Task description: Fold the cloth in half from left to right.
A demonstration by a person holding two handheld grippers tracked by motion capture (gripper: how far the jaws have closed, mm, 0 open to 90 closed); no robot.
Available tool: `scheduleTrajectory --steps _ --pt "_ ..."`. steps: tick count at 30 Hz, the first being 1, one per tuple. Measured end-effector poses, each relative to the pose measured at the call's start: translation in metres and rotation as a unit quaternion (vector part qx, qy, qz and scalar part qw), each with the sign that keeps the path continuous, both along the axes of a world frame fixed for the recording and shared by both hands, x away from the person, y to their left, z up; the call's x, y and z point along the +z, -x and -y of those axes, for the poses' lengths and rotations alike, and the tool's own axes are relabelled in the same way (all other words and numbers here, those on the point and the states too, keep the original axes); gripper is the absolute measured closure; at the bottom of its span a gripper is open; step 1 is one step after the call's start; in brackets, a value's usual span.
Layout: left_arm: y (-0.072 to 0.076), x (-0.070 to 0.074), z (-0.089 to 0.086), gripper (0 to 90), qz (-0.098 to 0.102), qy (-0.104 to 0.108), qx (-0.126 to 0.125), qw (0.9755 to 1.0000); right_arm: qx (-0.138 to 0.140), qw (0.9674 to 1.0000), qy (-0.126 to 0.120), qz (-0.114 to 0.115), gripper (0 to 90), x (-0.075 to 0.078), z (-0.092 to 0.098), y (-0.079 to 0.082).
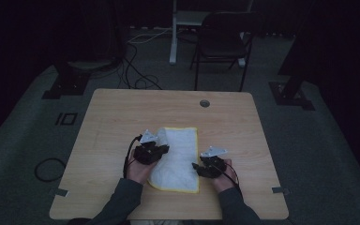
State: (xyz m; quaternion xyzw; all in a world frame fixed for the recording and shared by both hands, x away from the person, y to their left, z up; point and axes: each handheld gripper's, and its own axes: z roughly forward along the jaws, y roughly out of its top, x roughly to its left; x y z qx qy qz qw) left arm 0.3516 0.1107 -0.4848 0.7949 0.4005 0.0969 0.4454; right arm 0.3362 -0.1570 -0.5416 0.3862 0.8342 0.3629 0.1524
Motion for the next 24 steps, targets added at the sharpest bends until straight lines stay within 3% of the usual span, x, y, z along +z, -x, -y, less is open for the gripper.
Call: scheduleTrajectory --steps 24 --pt "-0.006 -0.010 0.034 87.1 -0.009 -0.012 -0.029 0.9995 -0.035 0.9993 -0.015 0.007 51.8 0.007 0.024 0.000"
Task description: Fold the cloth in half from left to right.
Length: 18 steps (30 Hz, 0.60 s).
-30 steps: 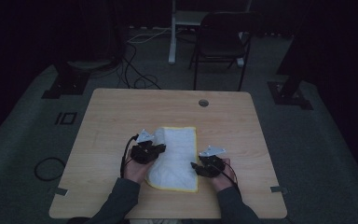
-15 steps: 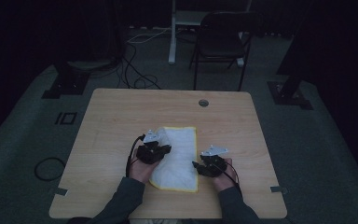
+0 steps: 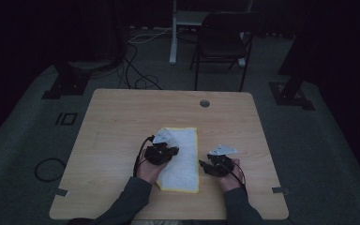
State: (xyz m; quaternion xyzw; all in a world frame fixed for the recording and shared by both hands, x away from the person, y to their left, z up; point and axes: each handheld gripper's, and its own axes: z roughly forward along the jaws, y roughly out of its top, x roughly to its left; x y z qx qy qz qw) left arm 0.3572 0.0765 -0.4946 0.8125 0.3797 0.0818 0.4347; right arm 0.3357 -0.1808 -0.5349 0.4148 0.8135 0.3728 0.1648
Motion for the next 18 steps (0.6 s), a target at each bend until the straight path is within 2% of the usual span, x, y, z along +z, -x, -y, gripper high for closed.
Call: scheduleTrajectory --steps 18 --pt "-0.009 -0.018 0.024 86.9 -0.023 -0.019 -0.015 0.9994 -0.010 0.9999 -0.002 -0.005 51.8 -0.003 0.006 -0.003"
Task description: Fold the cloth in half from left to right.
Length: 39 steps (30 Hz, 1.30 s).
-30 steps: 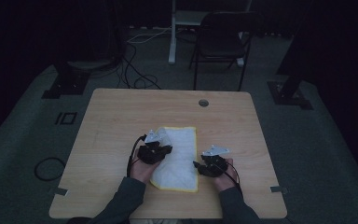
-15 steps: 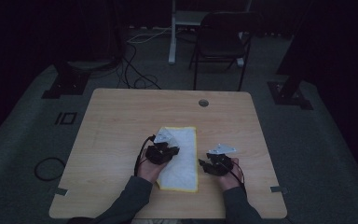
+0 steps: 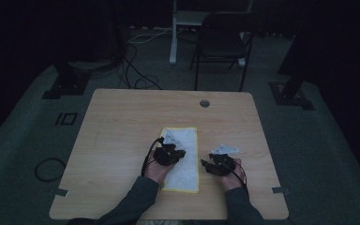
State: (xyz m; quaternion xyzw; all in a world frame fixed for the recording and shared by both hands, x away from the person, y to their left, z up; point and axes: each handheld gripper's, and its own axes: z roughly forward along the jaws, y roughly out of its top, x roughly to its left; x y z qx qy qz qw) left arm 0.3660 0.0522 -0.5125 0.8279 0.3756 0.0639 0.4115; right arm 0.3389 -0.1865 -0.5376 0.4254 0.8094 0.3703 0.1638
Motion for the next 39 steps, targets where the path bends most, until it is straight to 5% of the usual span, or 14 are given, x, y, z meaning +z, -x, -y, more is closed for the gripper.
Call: scheduleTrajectory --steps 8,13,25,31,35,39 --pt "-0.004 -0.010 0.008 85.4 -0.014 -0.006 -0.006 0.9999 0.000 1.0000 0.000 -0.001 51.7 -0.001 0.000 0.000" --pt "-0.002 -0.004 0.007 74.0 -0.017 0.009 -0.013 0.9997 0.000 1.0000 0.001 -0.002 51.7 -0.001 0.000 -0.001" --pt "0.014 0.029 -0.039 71.9 0.017 0.045 0.010 0.9988 -0.001 1.0000 0.000 -0.001 51.7 -0.001 0.000 0.000" --pt "0.018 0.018 -0.069 70.1 0.004 0.041 0.042 0.9983 -0.001 1.0000 0.001 -0.001 51.7 -0.001 0.000 0.000" --pt "0.019 -0.002 -0.078 67.6 -0.005 0.016 0.045 0.9988 0.000 1.0000 0.002 -0.001 51.7 -0.002 0.000 0.000" --pt "0.018 -0.017 -0.081 66.6 -0.027 0.020 0.044 0.9985 0.000 1.0000 0.002 -0.002 51.7 -0.002 -0.001 0.000"
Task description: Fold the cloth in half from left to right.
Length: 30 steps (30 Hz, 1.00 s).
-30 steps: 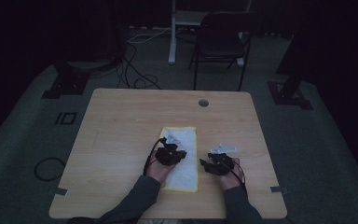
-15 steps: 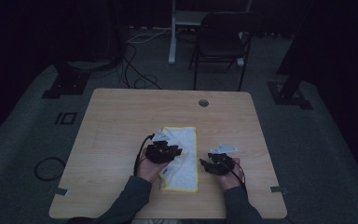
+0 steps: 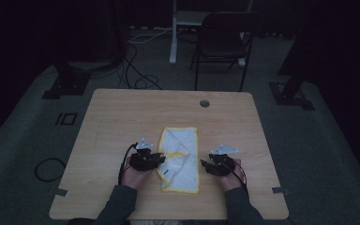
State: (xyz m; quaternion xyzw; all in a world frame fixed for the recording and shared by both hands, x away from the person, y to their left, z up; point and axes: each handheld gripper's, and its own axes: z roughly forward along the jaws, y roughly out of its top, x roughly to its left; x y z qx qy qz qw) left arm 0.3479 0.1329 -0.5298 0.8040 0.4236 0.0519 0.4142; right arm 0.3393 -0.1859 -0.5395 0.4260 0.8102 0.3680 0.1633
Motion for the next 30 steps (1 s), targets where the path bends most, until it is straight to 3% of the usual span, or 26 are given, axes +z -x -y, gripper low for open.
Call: scheduleTrajectory --steps 6,8,11,21,27,30 --pt "0.002 -0.007 0.003 64.7 -0.008 0.001 -0.007 0.9999 0.000 1.0000 0.000 -0.001 51.7 0.000 0.000 0.000" --pt "0.004 -0.007 0.003 73.6 -0.011 0.011 -0.016 0.9998 0.000 1.0000 0.000 0.000 51.7 0.000 0.000 0.000" --pt "0.009 -0.004 0.008 85.6 -0.001 0.005 -0.026 0.9996 0.000 1.0000 -0.001 0.000 51.7 0.000 0.001 0.000" --pt "0.019 0.009 0.021 87.0 0.001 0.021 -0.060 0.9980 -0.002 1.0000 -0.003 0.000 51.7 0.000 0.001 0.000" --pt "0.032 0.021 0.039 85.2 0.013 0.037 -0.108 0.9934 -0.001 1.0000 -0.002 0.001 51.7 0.001 0.001 0.000" --pt "0.036 0.028 0.043 77.9 0.010 0.080 -0.142 0.9865 -0.001 1.0000 -0.002 0.002 51.7 0.001 0.001 0.000"
